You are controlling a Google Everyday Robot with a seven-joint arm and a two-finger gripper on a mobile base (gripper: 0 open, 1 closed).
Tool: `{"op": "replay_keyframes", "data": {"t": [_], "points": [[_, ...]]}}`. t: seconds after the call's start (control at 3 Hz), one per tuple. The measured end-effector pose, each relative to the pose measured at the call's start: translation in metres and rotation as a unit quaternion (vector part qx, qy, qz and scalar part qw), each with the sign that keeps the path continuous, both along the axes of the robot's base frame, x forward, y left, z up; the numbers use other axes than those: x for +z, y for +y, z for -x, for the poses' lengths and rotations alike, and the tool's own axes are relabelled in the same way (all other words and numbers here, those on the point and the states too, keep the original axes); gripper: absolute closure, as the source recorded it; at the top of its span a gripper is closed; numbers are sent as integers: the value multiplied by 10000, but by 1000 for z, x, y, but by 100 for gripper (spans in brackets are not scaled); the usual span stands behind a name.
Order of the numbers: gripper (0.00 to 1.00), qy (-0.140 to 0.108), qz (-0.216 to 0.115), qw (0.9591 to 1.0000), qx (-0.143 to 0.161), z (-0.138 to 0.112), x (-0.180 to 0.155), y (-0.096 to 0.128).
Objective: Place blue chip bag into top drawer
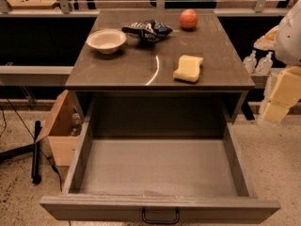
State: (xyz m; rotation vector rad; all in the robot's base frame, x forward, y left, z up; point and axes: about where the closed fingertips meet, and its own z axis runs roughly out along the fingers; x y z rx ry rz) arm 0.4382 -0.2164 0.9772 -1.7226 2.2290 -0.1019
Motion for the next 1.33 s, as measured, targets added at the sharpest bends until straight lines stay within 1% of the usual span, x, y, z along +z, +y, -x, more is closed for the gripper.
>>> {"op": "replay_keyframes", "data": {"t": [0.33, 0.67, 1.0, 1.33], "points": [[0, -1, 0, 10000, 0, 0, 0, 0], [0, -216, -200, 9995, -151, -10, -2, 1], [0, -778, -595, 9939, -502, -42, -8, -16], [0, -1497, -1024, 9810, -687, -89, -3, -31]]}}
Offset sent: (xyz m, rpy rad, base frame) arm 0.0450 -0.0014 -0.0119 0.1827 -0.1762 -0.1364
